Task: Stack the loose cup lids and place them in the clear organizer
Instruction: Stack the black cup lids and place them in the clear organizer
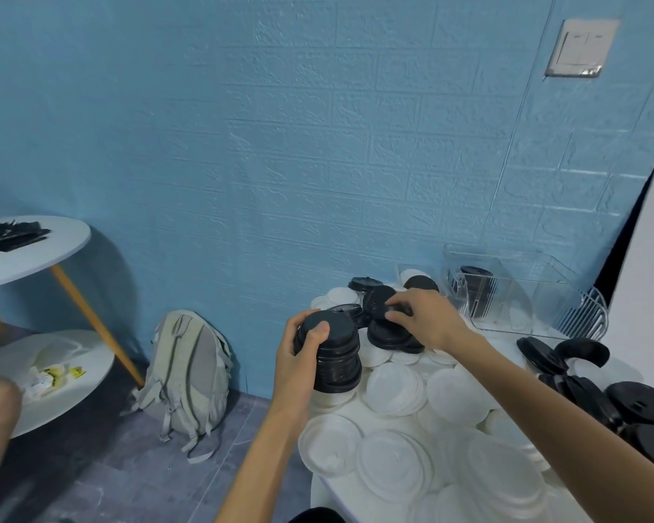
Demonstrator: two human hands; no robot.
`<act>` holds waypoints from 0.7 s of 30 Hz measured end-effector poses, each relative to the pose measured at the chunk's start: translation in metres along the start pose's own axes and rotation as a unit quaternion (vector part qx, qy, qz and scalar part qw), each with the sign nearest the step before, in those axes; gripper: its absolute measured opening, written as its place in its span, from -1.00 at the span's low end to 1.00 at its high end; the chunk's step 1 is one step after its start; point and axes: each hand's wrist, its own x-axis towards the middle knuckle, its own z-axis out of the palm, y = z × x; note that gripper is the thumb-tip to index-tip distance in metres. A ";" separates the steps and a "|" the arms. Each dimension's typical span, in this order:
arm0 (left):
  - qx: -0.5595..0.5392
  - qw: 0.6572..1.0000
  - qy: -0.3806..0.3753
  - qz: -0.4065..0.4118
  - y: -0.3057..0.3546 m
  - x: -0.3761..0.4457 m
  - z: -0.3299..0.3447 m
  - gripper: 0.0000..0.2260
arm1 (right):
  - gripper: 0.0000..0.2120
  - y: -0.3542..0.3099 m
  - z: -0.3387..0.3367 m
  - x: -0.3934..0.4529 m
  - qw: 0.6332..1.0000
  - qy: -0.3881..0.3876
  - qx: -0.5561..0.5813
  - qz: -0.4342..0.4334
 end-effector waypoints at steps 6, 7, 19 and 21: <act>0.005 1.000 -0.009 -0.010 -0.001 -0.002 0.002 -0.83 | -0.77 0.003 0.000 -0.004 0.999 0.042 0.003 -0.001; 0.007 1.000 -0.010 -0.013 0.000 -0.002 0.002 -0.83 | -0.77 0.003 -0.003 -0.004 0.999 0.052 0.005 -0.004; 0.038 0.995 -0.067 -0.058 -0.001 -0.003 0.012 -0.64 | -0.76 -0.039 -0.028 -0.049 0.963 0.157 0.138 -0.168; 0.020 0.994 -0.081 -0.068 -0.001 -0.006 0.015 -0.54 | -0.77 -0.044 -0.024 -0.057 0.961 0.142 0.137 -0.193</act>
